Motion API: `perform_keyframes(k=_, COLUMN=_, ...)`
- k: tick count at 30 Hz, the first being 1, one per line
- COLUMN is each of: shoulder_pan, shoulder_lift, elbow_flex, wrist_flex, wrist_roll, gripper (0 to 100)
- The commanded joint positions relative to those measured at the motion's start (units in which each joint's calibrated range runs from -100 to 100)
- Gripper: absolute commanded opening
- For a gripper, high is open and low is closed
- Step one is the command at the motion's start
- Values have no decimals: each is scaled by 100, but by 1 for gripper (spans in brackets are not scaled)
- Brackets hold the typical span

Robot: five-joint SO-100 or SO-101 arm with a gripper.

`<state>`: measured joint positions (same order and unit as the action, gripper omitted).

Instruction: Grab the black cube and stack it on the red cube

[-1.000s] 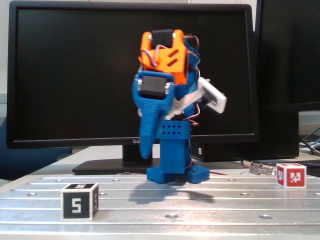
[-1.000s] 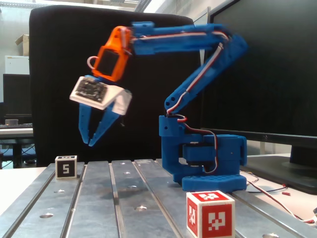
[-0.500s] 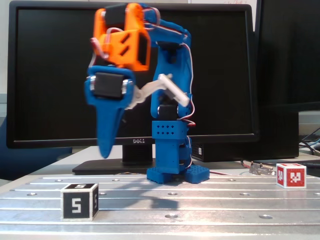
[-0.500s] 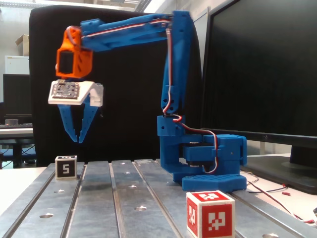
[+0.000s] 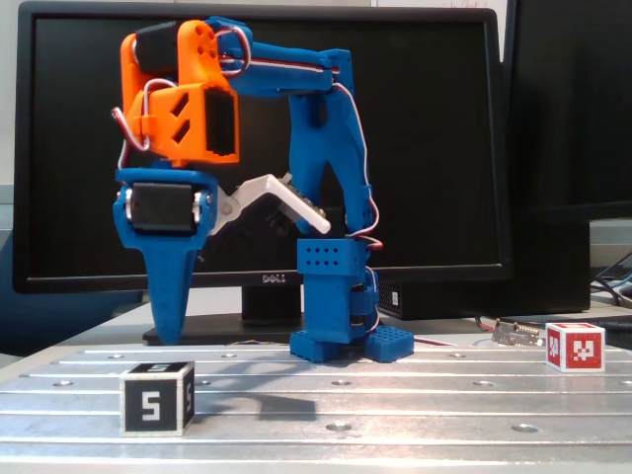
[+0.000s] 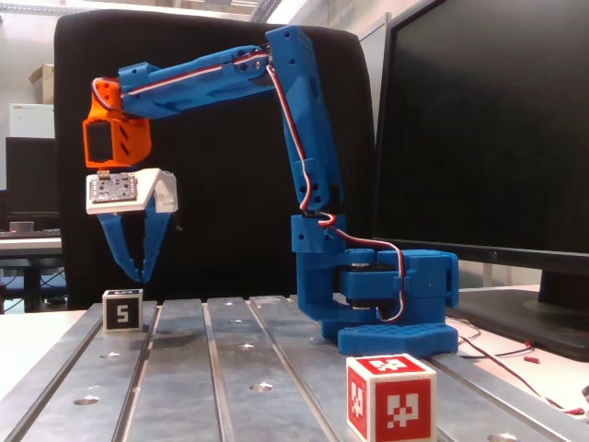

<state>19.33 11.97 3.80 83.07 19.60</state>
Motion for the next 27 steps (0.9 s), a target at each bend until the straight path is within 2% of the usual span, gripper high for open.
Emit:
perform_keyframes(k=1, shoulder_pan=56, shoulder_lift=-10, elbow_flex=-258, wrist_flex=60, wrist_roll=28, gripper=1)
perform_keyframes(k=7, shoulder_pan=-3, shoulder_lift=57, elbow_flex=-340, wrist_flex=43, wrist_roll=144, gripper=3)
perform_keyframes(k=19, shoulder_pan=145, shoulder_lift=57, elbow_flex=-285, wrist_flex=69, wrist_roll=318, gripper=29)
perform_keyframes(k=27, shoulder_pan=307, shoulder_lift=65, elbow_flex=-150, wrist_flex=17, wrist_roll=465, gripper=31)
